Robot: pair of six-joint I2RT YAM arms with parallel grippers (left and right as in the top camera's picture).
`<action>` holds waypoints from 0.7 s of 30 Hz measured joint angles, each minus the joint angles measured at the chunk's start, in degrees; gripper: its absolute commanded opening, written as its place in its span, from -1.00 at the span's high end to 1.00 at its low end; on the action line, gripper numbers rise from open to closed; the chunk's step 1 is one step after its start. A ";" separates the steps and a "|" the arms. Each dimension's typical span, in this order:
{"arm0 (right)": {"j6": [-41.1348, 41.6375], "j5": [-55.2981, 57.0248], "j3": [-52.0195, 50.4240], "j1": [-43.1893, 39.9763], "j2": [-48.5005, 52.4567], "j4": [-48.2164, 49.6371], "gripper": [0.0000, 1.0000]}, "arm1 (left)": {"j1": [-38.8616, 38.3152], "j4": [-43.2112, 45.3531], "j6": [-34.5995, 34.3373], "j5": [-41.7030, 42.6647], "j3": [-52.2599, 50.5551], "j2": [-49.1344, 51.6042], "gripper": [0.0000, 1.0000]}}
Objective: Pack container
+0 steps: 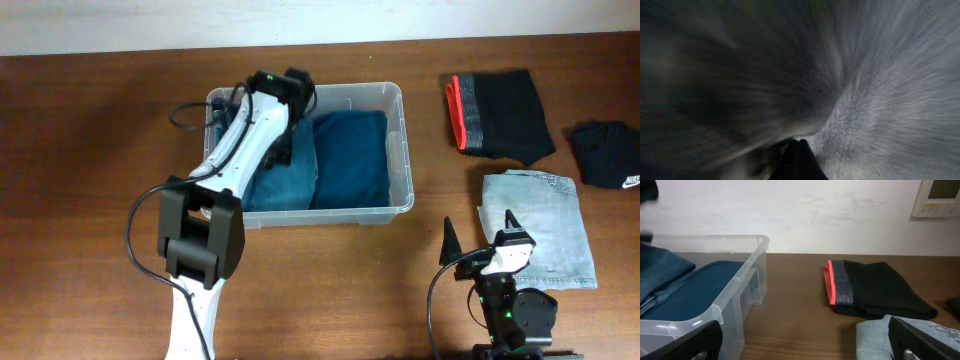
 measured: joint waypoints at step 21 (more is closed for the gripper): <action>0.02 0.00 0.00 0.00 0.00 0.00 -0.97 | 4.46 -3.26 -1.53 0.07 11.13 0.00 0.99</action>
